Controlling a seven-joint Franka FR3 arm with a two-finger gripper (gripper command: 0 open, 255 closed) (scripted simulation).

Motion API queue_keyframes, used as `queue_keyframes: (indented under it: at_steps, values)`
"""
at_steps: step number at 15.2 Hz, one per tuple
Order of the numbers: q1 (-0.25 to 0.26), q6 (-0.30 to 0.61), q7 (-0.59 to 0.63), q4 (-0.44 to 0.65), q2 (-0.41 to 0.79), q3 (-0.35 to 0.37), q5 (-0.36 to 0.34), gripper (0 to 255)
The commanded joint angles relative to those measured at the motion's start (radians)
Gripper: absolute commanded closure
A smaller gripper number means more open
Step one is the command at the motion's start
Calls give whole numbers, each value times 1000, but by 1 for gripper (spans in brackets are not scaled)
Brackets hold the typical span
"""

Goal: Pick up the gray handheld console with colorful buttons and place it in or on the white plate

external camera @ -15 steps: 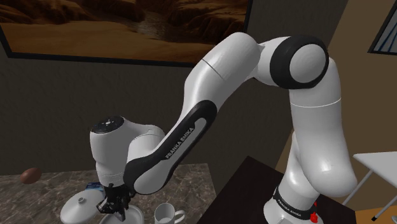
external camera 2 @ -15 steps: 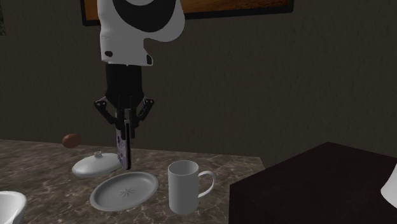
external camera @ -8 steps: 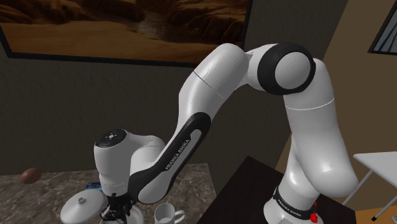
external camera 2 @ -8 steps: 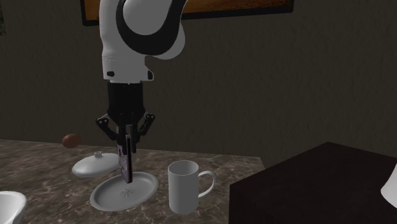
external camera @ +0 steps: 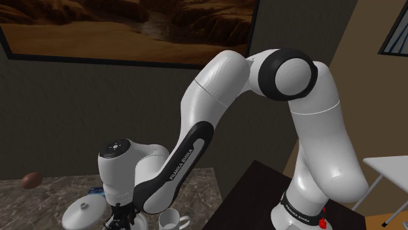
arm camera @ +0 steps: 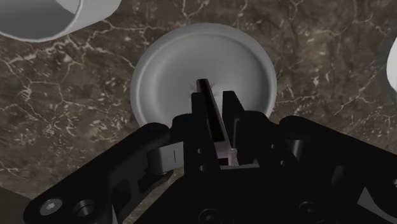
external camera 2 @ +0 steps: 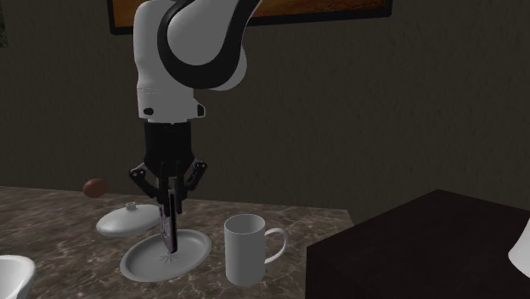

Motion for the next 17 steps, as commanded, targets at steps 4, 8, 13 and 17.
queue_keyframes:
  at_steps: [4, 8, 13, 17]
  values:
    - [0, 0, 0, 0, 0, 0, 0, 0]
    - [0, 0, 0, 0, 0, 0, 0, 0]
    - [-32, -85, -39, -16, -106, 45, 58, 0]
    - [-32, -85, -39, -16, -106, 45, 58, 0]
